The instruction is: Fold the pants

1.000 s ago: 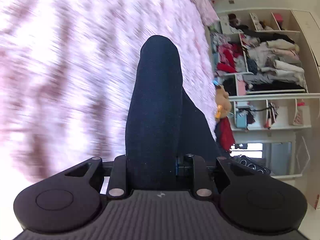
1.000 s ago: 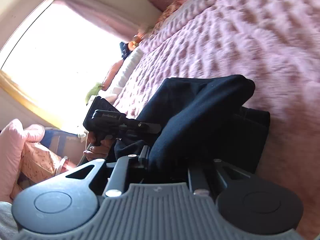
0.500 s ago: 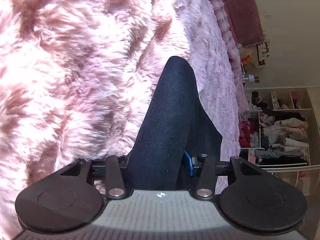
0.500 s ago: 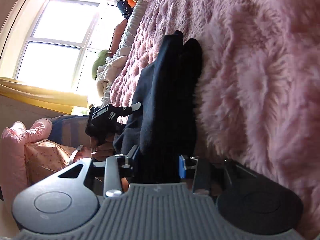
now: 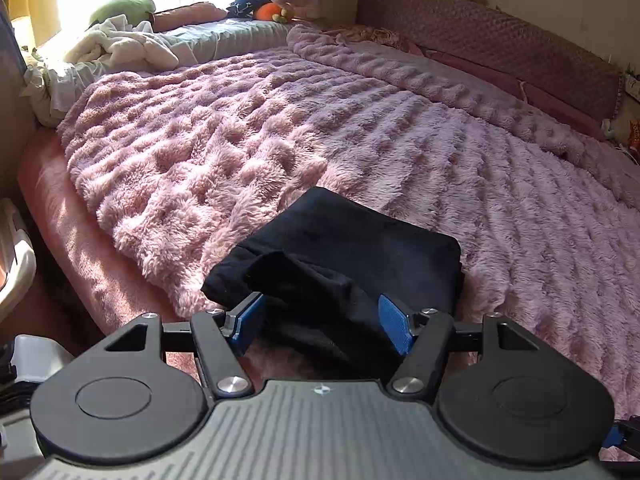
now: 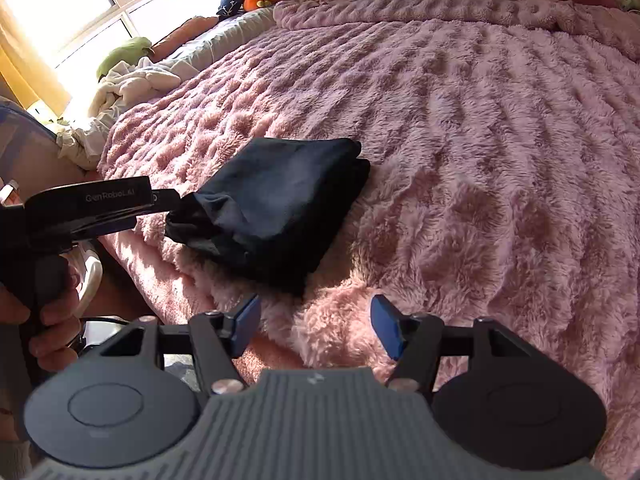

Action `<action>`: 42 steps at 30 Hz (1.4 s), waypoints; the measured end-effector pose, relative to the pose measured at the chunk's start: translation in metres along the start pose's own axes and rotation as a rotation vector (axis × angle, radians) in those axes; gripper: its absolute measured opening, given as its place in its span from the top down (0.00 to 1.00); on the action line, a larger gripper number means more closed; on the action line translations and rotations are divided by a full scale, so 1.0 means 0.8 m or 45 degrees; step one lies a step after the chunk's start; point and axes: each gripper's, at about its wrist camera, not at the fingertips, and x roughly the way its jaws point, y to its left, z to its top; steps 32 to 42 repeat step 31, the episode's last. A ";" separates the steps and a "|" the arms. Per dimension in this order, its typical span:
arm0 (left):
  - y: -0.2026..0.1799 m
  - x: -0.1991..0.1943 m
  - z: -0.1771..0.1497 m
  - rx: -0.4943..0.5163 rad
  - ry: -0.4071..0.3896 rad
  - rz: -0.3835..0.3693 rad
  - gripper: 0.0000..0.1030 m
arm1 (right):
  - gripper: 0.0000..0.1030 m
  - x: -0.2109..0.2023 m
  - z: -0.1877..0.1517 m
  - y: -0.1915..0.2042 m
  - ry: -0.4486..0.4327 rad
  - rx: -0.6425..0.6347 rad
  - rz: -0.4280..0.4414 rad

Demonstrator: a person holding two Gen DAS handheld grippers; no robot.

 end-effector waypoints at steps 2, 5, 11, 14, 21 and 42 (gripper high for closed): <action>-0.022 -0.011 -0.028 -0.026 0.062 -0.013 0.27 | 0.44 0.001 -0.013 0.007 -0.001 -0.030 -0.004; -0.039 -0.018 -0.061 -0.026 0.109 0.001 0.28 | 0.44 0.005 -0.022 0.015 0.000 -0.055 -0.012; -0.045 -0.029 -0.093 -0.021 0.167 0.023 0.28 | 0.44 0.013 -0.037 0.018 0.040 -0.150 -0.122; -0.041 -0.033 -0.095 -0.004 0.167 0.024 0.28 | 0.44 0.016 -0.040 0.020 0.047 -0.153 -0.127; -0.040 -0.041 -0.095 0.014 0.152 0.015 0.26 | 0.45 0.010 -0.042 0.032 0.022 -0.187 -0.109; -0.047 -0.040 -0.097 0.049 0.132 0.068 0.23 | 0.45 0.013 -0.044 0.030 0.010 -0.193 -0.084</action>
